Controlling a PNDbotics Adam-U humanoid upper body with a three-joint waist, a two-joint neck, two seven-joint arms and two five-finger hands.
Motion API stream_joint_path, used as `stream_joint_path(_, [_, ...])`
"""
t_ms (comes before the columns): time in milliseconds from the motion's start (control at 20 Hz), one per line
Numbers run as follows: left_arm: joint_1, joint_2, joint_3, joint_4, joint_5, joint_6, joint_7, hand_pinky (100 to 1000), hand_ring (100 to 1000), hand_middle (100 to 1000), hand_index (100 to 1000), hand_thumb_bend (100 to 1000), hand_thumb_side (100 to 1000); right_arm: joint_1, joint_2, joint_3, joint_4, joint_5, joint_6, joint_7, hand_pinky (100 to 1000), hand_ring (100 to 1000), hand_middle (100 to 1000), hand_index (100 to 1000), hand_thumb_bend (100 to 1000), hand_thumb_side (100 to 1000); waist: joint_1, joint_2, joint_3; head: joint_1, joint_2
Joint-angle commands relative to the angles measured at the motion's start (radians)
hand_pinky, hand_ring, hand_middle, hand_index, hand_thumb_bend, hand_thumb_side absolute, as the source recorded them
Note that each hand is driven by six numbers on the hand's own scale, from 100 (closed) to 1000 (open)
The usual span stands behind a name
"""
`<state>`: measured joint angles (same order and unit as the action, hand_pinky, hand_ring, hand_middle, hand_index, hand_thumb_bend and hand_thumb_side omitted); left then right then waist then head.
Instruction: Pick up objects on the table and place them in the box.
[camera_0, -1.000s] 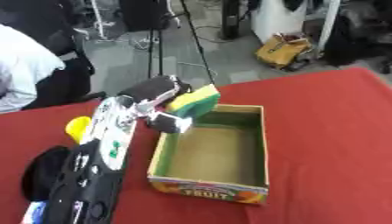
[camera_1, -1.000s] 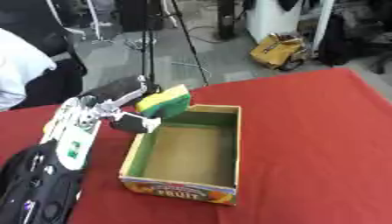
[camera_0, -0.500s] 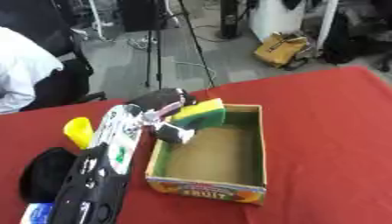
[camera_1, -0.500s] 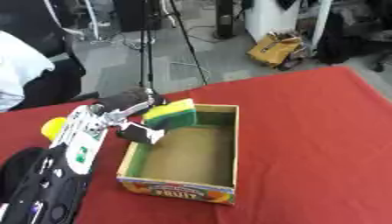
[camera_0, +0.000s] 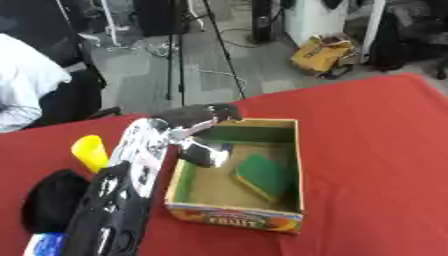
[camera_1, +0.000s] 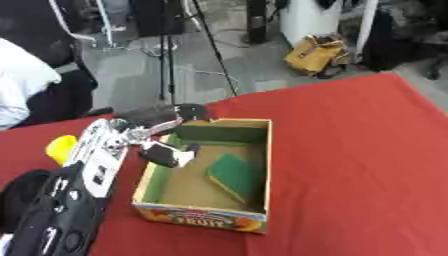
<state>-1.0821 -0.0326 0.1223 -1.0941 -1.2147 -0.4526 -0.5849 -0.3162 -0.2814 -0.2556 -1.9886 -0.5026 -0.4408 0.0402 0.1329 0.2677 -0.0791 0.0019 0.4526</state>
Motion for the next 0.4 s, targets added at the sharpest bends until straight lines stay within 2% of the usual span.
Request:
stream_joint_path(50, [-0.032, 0.008, -0.003, -0.009, -0.003, -0.008, -0.004, 794, 1000, 1000, 1000, 100, 416, -0.01, -0.022, 0.002, -0.011, -0.007, 0.004, 0.0, 875, 749, 523, 581, 100, 1000, -0.006, -0.015, 0.0, 0.004, -0.006])
stream_joint_path(100, [-0.033, 0.008, -0.003, -0.009, -0.004, -0.008, -0.006, 794, 1000, 1000, 1000, 100, 416, -0.01, -0.022, 0.001, -0.011, -0.007, 0.004, 0.0, 875, 749, 523, 581, 100, 1000, -0.005, -0.015, -0.001, 0.005, -0.005])
stream_joint_path(150, [-0.034, 0.008, -0.003, -0.01, -0.004, -0.009, -0.006, 790, 1000, 1000, 1000, 100, 380, -0.01, -0.022, 0.001, -0.011, -0.007, 0.004, -0.001, 875, 749, 523, 581, 100, 1000, -0.005, -0.016, -0.001, 0.005, -0.004])
stream_joint_path(300, [-0.036, 0.008, -0.004, -0.012, -0.004, -0.008, -0.004, 789, 1000, 1000, 1000, 100, 372, -0.009, -0.022, 0.001, -0.011, -0.007, 0.003, -0.001, 875, 749, 523, 581, 100, 1000, -0.005, -0.016, -0.001, 0.005, -0.002])
stream_joint_path(350, [-0.036, 0.008, -0.004, -0.019, -0.001, -0.009, 0.002, 788, 998, 1000, 1000, 100, 277, -0.009, -0.022, 0.001, -0.011, -0.007, 0.003, -0.001, 875, 749, 523, 581, 100, 1000, -0.007, -0.017, -0.001, 0.005, 0.0])
stream_joint_path(400, [-0.034, 0.01, -0.006, -0.033, 0.006, -0.012, 0.011, 788, 998, 1000, 1000, 100, 277, -0.007, -0.022, 0.001, -0.011, -0.008, 0.001, -0.002, 875, 749, 523, 581, 100, 1000, -0.008, -0.017, 0.0, 0.004, 0.002])
